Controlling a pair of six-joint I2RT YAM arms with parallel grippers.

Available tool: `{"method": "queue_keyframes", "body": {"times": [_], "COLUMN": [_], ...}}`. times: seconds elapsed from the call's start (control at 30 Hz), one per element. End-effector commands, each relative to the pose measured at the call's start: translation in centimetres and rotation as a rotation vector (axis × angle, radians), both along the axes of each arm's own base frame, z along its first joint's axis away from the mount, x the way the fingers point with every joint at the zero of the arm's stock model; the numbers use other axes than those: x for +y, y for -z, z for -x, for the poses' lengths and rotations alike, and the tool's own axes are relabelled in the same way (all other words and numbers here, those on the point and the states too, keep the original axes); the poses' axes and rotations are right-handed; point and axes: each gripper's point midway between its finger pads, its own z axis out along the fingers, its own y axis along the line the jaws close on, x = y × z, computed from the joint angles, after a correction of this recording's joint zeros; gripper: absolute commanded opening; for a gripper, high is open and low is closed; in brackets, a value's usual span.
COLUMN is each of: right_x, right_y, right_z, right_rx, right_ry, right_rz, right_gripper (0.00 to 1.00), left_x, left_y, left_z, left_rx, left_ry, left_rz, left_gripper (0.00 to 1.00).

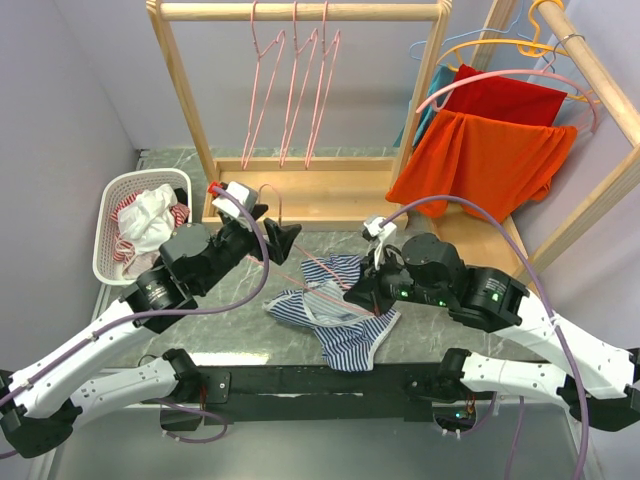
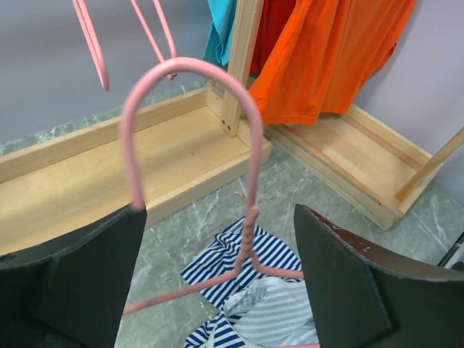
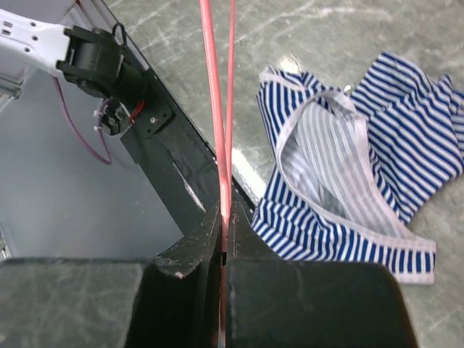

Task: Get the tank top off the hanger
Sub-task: Place the hanger at the clothesline.

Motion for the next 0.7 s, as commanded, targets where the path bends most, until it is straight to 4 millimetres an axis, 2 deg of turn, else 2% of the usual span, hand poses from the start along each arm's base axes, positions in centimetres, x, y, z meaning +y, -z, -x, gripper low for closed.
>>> {"method": "queue_keyframes", "body": {"times": [0.0,0.07,0.17,0.27,0.37,0.57,0.67], "right_x": [-1.5,-2.2,-3.0,-4.3,-6.3,-11.8,-13.5], "right_y": [0.5,1.6,3.3,4.4,4.5,2.2,-0.4], "right_z": [0.2,0.5,1.0,0.5,-1.3,-4.1,-5.3], "right_rx": [0.024,0.062,0.114,0.138,0.137,0.073,0.009], "right_ry": [0.049,0.069,0.097,0.179,0.339,0.679,0.794], "right_rz": [0.025,0.064,0.110,0.151,0.202,0.265,0.224], "right_gripper": [0.00,0.00,0.00,0.00,0.00,0.00,0.00], "left_x": [0.6,1.0,2.4,4.2,6.1,8.4,8.6], "left_y": [-0.6,-0.4,-0.8,-1.0,-1.6,-1.2,-0.1], "left_z": [-0.2,-0.1,-0.1,-0.3,-0.4,-1.1,-1.7], "left_rx": [-0.013,-0.002,-0.005,-0.014,-0.027,-0.002,0.041], "left_ry": [-0.032,-0.048,-0.098,-0.176,-0.252,-0.390,-0.444], "left_rz": [0.033,0.028,0.031,0.046,0.073,0.088,0.068], "left_gripper": [0.95,0.99,0.99,0.99,0.99,0.99,0.99]}}
